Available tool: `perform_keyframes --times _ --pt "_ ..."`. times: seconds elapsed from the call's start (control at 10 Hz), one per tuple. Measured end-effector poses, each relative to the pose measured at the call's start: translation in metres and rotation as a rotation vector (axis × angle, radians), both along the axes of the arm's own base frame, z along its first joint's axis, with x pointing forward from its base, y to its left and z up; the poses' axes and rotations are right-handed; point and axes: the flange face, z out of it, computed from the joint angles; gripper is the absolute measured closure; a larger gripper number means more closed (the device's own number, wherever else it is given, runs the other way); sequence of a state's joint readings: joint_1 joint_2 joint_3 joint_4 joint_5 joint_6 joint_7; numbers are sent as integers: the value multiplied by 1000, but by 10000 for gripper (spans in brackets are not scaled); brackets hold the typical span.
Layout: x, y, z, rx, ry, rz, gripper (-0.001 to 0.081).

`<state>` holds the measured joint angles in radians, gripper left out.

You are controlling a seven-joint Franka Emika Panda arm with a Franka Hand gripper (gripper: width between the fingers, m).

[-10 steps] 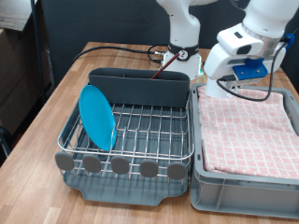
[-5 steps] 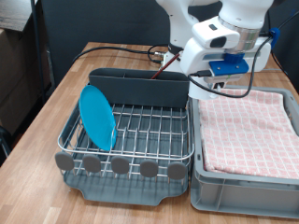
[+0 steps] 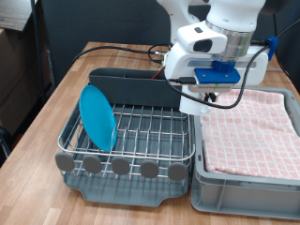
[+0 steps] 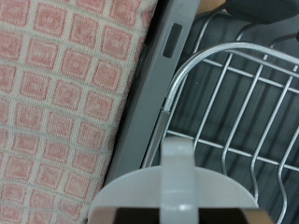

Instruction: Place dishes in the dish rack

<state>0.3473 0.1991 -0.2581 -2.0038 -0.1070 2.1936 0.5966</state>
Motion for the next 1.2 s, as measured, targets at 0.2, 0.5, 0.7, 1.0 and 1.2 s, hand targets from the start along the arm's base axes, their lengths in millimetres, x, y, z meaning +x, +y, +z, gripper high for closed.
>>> perform_keyframes --times 0.2,0.5,0.7,1.0,1.2 --pt "2 -1 2 0 -9 -2 736" --pt "11 -3 13 0 -37 -5 736" --pt "23 -5 19 -5 -66 -10 736" --pt "43 -8 15 -6 -82 -29 736" --pt "56 -10 9 -9 -83 -39 736"
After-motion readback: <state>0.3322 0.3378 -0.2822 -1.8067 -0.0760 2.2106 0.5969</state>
